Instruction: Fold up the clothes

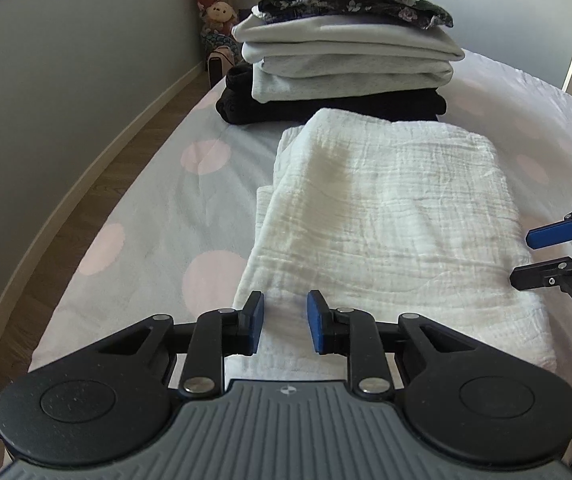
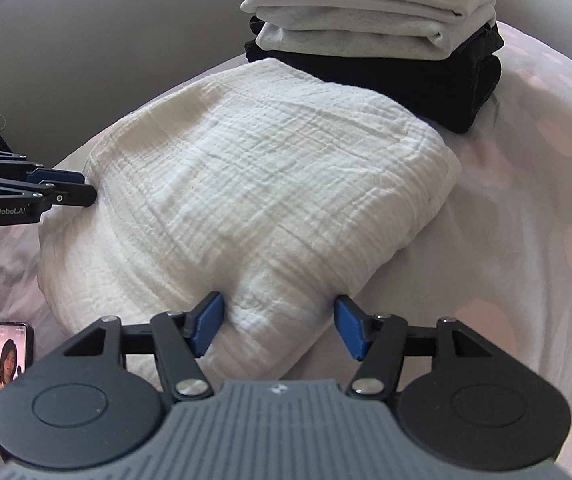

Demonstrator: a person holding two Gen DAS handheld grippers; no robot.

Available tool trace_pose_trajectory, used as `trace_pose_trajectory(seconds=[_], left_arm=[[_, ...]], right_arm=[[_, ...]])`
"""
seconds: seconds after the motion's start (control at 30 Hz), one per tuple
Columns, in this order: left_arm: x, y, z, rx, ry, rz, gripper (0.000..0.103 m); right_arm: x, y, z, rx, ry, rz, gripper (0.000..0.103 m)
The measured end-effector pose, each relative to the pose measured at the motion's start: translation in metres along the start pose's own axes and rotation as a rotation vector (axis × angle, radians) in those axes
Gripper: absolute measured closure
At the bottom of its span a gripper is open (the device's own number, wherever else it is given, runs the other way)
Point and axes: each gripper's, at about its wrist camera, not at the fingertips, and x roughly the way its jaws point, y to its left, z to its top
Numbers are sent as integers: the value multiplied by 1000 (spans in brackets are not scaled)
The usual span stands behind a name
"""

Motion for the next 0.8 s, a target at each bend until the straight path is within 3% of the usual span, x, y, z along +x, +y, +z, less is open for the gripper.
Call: trace_pose_trajectory(seconds=[0.3,0.47,0.63,0.8], left_arm=[[-80,-26,12,0,-110,40,72],[-122,-50,19,-22,-165,79,57],[-158,-70,13,-76,-193,105,43],[-178,-91,-6,-126,-204,225,39]], right_arm=[[-87,10,18,-29,-77,-5,38],[-136,25,19,-6,-156,0,23],[-172,39,10,73,-186,13,18],[-203,53,-14,126,-257,-22,14]])
